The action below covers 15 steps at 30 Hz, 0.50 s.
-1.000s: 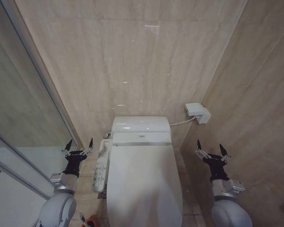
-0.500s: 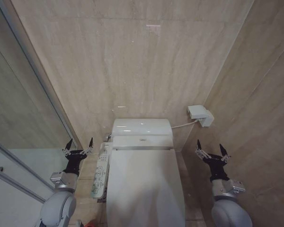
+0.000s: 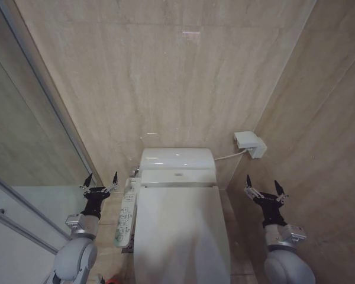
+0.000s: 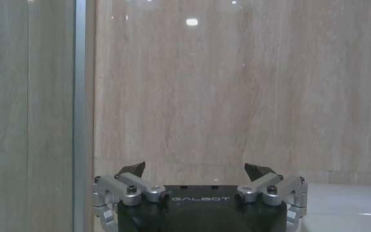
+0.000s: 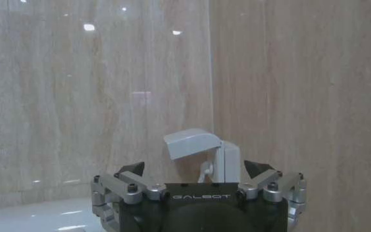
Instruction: Open the toilet lid, clean the toilet bowl with a toilet brush, close the toilet lid, and flush.
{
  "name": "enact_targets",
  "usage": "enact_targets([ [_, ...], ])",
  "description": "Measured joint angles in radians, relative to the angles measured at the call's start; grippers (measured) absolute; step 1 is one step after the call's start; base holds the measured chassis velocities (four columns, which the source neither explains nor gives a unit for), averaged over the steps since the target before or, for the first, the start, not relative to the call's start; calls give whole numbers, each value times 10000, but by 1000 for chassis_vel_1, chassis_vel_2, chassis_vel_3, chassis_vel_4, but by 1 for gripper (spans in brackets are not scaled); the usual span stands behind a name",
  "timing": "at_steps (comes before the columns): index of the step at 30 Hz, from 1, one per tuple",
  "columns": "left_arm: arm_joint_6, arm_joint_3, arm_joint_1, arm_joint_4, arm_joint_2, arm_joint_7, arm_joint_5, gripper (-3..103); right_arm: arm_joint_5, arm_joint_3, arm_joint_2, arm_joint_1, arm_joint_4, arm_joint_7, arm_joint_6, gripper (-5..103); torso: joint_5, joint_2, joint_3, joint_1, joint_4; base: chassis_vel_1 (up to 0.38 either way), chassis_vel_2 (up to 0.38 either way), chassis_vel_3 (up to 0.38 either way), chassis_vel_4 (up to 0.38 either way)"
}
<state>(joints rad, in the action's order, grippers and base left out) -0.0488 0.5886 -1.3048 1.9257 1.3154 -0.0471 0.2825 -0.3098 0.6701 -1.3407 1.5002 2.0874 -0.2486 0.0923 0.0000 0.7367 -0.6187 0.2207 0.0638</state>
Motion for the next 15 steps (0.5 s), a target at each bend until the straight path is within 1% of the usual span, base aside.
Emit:
enact_targets([
  [2,326,47,40,-5,-51,209,83,100,0,0,0,-1,0,0,0,100,0,0,0,1,0,0,0,0,0],
  [5,391,18,349,-285,-223,246,303,100,-1,0,0,0,0,1,0,100,0,0,0,0,-1,0,0,0,0],
  [7,339,-69,835,-807,-481,259,519,100,0,0,0,1,0,1,0,100,-1,0,0,0,1,0,0,0,0],
  [8,339,-69,835,-807,-481,259,519,100,0,0,0,1,0,1,0,100,-1,0,0,0,1,0,0,0,0],
  [10,245,-231,1339,-1367,-852,279,850,100,0,0,0,1,0,0,1,100,-1,0,0,0,5,0,0,0,0],
  [12,174,-380,1694,-1778,-1138,280,1085,100,-1,0,0,1,0,0,0,100,-2,0,0,0,0,0,0,0,0],
  [13,174,-380,1694,-1778,-1138,280,1085,100,-1,0,0,1,0,0,0,100,-2,0,0,0,0,0,0,0,0],
  [15,-58,-691,2530,-2648,-1565,280,1275,100,0,0,1,1,0,0,0,100,-2,0,0,0,-2,0,0,0,0],
])
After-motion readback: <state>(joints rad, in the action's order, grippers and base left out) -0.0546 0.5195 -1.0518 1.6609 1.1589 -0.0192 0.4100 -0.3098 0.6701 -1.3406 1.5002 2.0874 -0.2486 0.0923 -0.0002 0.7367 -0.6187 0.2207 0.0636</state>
